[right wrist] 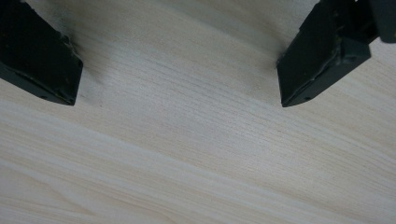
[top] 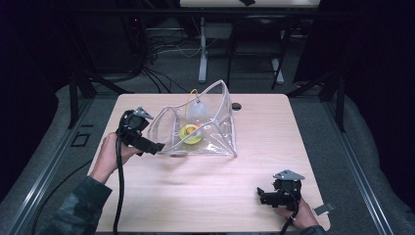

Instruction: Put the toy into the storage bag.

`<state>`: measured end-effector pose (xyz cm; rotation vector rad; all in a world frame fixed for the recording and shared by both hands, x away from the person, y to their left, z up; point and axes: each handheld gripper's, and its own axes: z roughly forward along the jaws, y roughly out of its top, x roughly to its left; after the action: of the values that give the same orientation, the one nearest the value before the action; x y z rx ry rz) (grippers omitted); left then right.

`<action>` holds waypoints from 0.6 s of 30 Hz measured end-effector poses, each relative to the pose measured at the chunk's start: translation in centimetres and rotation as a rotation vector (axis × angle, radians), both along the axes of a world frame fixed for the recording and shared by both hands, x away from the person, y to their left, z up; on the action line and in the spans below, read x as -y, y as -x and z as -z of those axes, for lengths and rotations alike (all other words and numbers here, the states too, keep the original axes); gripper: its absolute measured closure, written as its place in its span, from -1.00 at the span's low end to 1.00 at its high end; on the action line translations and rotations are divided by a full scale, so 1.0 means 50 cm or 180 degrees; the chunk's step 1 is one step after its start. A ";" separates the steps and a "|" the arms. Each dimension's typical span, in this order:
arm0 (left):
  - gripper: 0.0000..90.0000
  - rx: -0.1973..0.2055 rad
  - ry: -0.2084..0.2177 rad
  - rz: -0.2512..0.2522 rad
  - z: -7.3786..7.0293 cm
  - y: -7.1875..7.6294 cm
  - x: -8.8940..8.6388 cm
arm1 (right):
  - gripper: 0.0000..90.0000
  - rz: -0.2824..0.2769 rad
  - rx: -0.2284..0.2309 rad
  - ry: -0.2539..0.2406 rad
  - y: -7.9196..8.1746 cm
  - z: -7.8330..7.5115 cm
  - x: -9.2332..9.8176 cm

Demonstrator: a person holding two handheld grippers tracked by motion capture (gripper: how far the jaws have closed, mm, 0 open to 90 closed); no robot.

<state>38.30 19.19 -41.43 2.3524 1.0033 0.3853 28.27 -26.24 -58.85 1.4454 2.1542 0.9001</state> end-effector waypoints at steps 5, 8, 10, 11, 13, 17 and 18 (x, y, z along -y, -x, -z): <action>-1.00 -0.0019 0.0003 -0.0020 0.029 0.024 -0.017 | -1.00 0.0002 0.0000 0.0001 0.000 0.000 0.000; -1.00 -0.0035 -0.0003 -0.0044 0.044 0.035 -0.024 | -1.00 -0.0001 -0.0001 0.0000 0.000 0.000 0.000; -1.00 -0.0049 -0.0037 -0.0053 0.058 0.042 -0.028 | -1.00 0.0001 -0.0001 0.0000 0.000 0.000 0.000; -1.00 -0.0068 -0.0043 -0.0055 0.065 0.046 -0.030 | -1.00 0.0005 -0.0001 0.0002 0.000 0.000 0.000; -1.00 -0.0073 -0.0044 -0.0065 0.078 0.052 -0.034 | -1.00 0.0002 -0.0001 0.0001 0.000 0.000 0.000; -1.00 -0.0072 -0.0009 -0.0106 0.103 0.064 -0.042 | -1.00 0.0002 -0.0002 0.0002 0.000 0.000 0.000; -1.00 -0.0069 -0.0007 -0.0114 0.107 0.066 -0.044 | -1.00 0.0005 0.0001 0.0003 0.000 0.000 0.000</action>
<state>35.02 21.37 -46.80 2.3479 1.0569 0.3756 28.26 -26.22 -58.85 1.4463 2.1526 0.8985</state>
